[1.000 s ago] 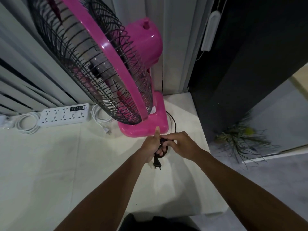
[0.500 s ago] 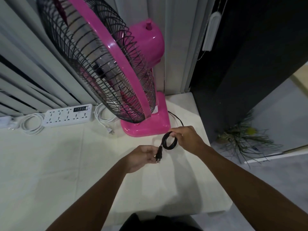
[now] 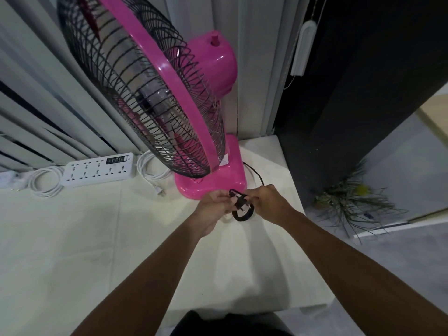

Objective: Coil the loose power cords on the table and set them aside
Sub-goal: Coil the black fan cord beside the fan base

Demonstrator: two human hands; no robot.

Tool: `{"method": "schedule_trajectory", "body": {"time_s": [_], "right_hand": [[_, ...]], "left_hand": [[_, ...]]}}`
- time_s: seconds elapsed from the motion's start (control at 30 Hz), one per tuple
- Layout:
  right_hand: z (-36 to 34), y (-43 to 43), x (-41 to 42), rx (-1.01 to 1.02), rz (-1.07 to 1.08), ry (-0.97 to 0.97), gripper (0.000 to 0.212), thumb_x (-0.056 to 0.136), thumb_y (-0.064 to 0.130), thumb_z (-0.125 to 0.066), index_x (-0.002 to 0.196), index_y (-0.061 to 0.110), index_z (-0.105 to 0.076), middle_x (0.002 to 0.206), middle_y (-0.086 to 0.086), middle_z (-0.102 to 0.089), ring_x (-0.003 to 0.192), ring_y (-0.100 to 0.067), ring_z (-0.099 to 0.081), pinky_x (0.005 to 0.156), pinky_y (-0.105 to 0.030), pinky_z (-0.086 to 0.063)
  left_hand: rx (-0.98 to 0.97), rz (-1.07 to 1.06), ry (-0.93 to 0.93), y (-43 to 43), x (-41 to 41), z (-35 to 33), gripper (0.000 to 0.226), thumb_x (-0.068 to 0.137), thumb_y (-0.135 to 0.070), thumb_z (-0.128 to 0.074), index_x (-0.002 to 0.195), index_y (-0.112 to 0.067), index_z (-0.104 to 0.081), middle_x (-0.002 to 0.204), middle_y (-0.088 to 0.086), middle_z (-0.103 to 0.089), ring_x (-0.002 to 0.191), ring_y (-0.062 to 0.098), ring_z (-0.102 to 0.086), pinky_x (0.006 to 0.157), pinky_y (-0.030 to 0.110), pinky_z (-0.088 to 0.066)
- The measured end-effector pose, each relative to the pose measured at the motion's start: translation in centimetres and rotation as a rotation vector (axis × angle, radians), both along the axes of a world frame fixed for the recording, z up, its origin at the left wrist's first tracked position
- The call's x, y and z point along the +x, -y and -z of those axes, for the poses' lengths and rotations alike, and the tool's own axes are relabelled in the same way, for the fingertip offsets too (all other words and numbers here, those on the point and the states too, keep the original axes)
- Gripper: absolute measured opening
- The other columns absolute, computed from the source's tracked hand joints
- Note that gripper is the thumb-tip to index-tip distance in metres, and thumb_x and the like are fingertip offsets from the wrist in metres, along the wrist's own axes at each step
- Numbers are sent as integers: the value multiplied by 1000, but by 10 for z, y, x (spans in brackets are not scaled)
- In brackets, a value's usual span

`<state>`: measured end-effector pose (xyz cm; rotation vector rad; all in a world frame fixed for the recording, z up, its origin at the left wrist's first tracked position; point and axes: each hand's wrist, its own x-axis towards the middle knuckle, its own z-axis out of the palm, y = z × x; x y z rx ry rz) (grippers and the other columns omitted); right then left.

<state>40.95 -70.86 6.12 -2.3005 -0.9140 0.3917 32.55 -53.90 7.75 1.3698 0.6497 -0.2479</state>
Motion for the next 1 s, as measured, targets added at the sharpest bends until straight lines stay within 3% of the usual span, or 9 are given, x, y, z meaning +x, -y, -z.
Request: {"method": "schedule_trajectory", "body": {"time_s": [0.07,0.17,0.27,0.37,0.5,0.73,0.87,0.93,1.0], "right_hand": [[1,-1,2,-23,30,-18,26,99,6,-54,111,7,-76,75,-21,-71,68,-36,-64,66,-34,-52],[-1,0,4,-25,67,-31,24,99,7,-57,109,10,-78,76,-18,-73,63,-27,-60,57,-9,-40],[-2,1,6,15,107,-74,20,98,12,-62,106,14,-80,76,-13,-75,62,-21,-59,59,-4,-37],[-2,4,7,15,129,-104,19,97,11,-62,89,10,-80,70,-13,-71,60,-22,-57,59,-15,-40],[-3,2,6,-15,98,-101,25,100,11,-58,84,5,-77,69,-17,-70,63,-29,-60,63,-33,-48],[1,-2,9,47,185,-163,24,96,13,-65,76,4,-75,66,-16,-67,60,-26,-57,61,-31,-46],[0,-2,6,84,172,-168,19,94,11,-66,79,5,-76,67,-11,-69,61,-23,-60,61,-28,-46],[-3,2,7,121,184,-206,17,94,9,-65,84,8,-79,70,-9,-72,66,-22,-65,67,-29,-49],[-7,6,9,173,189,-257,19,94,8,-64,81,8,-78,71,-8,-72,67,-18,-64,71,-31,-50]], "left_hand": [[148,-59,43,8,3,3,17,90,-4,-69,106,-1,-65,90,12,-70,74,19,-70,87,36,-56],[433,2,123,17,5,4,9,89,-16,-71,95,-14,-66,82,2,-72,77,15,-71,74,28,-56],[744,100,229,23,0,5,10,89,-22,-70,95,-15,-65,78,-7,-66,74,14,-66,73,30,-55],[918,133,292,28,-4,8,10,89,-24,-68,93,-15,-66,75,-9,-64,74,18,-65,84,42,-47],[1014,133,309,29,-5,9,10,90,-27,-66,93,-17,-64,84,-8,-69,84,18,-64,82,34,-30],[1225,281,171,30,-1,14,9,83,-30,-70,86,-23,-64,98,-4,-58,99,20,-55,83,37,-27],[1036,243,149,24,-5,14,24,72,-36,-82,72,-31,-59,94,-11,-55,91,10,-54,86,34,-33],[707,120,149,17,-4,10,41,59,-42,-91,76,-29,-56,93,-7,-61,79,9,-58,74,27,-44],[267,44,48,9,-1,1,59,56,-57,-87,98,-28,-58,110,2,-68,86,11,-66,72,25,-50]]}}
